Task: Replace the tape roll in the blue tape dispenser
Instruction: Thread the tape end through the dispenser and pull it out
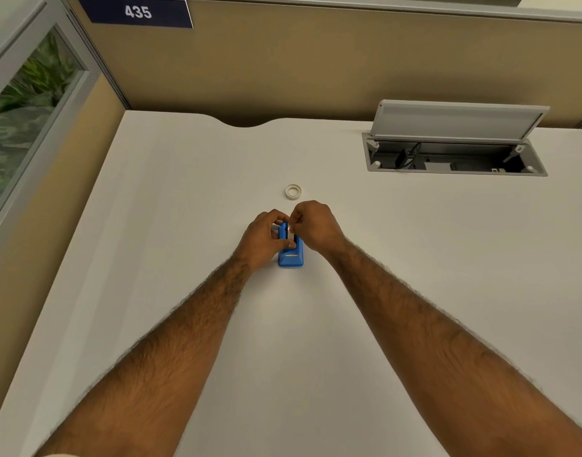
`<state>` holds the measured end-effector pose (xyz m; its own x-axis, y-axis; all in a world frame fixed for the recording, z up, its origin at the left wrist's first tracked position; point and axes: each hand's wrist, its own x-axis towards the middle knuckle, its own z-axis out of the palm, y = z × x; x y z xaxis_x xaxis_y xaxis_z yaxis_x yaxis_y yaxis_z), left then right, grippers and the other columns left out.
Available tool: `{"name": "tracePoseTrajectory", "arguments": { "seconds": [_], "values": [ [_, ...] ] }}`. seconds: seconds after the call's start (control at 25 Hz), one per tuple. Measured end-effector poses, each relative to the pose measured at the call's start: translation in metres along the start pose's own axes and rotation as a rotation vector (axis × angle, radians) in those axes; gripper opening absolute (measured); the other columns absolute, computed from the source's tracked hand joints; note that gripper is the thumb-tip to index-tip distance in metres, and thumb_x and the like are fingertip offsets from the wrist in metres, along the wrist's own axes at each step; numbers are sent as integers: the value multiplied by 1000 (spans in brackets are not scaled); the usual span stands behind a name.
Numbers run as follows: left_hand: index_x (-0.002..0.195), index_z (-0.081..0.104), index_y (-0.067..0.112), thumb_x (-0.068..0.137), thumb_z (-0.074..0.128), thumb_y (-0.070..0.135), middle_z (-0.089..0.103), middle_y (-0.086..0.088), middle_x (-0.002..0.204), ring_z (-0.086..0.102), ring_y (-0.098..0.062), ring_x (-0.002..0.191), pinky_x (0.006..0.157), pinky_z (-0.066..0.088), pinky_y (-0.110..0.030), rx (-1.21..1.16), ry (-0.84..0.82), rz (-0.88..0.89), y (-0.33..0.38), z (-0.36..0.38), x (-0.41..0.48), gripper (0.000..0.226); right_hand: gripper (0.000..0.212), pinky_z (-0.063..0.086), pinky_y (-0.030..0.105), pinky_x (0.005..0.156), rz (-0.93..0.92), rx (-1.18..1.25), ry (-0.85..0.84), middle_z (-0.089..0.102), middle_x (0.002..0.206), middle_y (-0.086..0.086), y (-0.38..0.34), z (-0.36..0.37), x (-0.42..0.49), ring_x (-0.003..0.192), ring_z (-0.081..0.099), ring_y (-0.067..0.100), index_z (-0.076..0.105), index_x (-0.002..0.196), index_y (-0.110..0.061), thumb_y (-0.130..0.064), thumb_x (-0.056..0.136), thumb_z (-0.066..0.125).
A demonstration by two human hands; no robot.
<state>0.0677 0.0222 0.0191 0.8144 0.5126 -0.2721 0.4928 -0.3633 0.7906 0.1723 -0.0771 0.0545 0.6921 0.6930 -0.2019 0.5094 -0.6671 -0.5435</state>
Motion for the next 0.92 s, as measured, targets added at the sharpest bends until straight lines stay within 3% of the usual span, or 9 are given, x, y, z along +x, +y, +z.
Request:
{"name": "tracePoseTrajectory", "arguments": {
  "seconds": [0.36, 0.56, 0.8, 0.92],
  "values": [
    [112, 59, 22, 70, 88, 20, 60, 1, 120, 61, -18, 101, 84, 48, -27, 1, 2, 14, -4, 2, 3, 51, 16, 57, 39, 81, 2, -74, -5, 71, 94, 13, -5, 1, -1, 87, 66, 26, 71, 95, -1, -7, 92, 56],
    [104, 57, 30, 68, 90, 22, 58, 6, 114, 62, -16, 96, 69, 42, -12, 16, 8, 32, -6, 3, 4, 50, 16, 55, 38, 77, -1, -77, -18, 70, 92, 13, -6, 2, -3, 86, 66, 26, 70, 92, -1, -8, 90, 55],
    [104, 56, 31, 69, 89, 24, 58, 8, 113, 60, -14, 94, 74, 43, -17, 34, 20, 26, -7, 5, 6, 49, 11, 54, 39, 77, -20, -27, -43, 69, 91, 12, -2, 0, -5, 86, 64, 27, 67, 91, -2, -3, 83, 59],
    [105, 58, 31, 69, 89, 24, 59, 7, 114, 62, -13, 93, 70, 42, -13, 22, 17, 36, -8, 5, 7, 49, 21, 54, 35, 76, -5, 118, -7, 68, 93, 7, 4, -3, -11, 85, 63, 23, 66, 102, -7, -1, 82, 62]
  ]
}}
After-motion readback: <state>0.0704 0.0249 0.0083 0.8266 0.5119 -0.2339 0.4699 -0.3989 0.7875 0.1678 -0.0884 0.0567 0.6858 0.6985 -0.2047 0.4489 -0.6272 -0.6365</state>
